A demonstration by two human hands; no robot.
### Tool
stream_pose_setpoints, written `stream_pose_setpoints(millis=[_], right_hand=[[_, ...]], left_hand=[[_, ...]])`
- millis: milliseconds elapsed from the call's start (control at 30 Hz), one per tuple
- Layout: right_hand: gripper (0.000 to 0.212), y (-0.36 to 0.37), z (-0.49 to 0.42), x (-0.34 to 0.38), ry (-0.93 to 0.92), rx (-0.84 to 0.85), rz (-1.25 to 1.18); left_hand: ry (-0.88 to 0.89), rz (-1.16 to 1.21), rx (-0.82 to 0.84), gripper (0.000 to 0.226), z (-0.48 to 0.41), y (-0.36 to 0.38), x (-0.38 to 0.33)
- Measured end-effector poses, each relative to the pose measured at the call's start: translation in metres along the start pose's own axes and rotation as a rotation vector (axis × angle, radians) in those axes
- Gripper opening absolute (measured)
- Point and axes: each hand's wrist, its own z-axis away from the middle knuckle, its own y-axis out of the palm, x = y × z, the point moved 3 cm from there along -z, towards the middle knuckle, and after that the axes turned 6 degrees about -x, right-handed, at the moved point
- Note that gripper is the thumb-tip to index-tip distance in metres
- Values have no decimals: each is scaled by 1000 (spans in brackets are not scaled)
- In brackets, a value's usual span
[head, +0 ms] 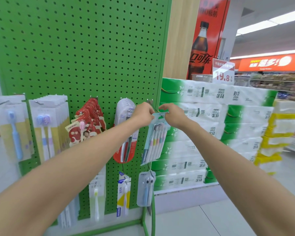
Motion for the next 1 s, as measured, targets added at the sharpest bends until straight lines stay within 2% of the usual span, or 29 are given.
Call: stream_pose_setpoints(millis=[67,167,300,433,567,633,800,900,1000], right_hand=[[47,0,-1,-4,31,-14,71],[34,-2,2,-12,87,-46,51],[27,-2,17,-12,107,-114,-99],[21,18,47,-9,122,-73,-262],[32,58,89,1,146,-24,-428],[29,83,107,6,144,-7,-481],[34,139,147,9,168,-62,-612],[43,164,165,14,137,-79,-597],[39,178,173,25,109,-31,-529]], left_hand=[[-17,41,-12,14,0,-1,2],[-45,101,7,14,2,-3,3],[-77,183,70,15,10,1,7],[-166,297,106,12,36,5,29],[-274,449,124,10,76,13,67],[-309,485,107,11,96,19,88],[-389,594,74,17,141,35,137],[-400,679,29,16,163,45,159],[-424,759,8,16,180,50,182]])
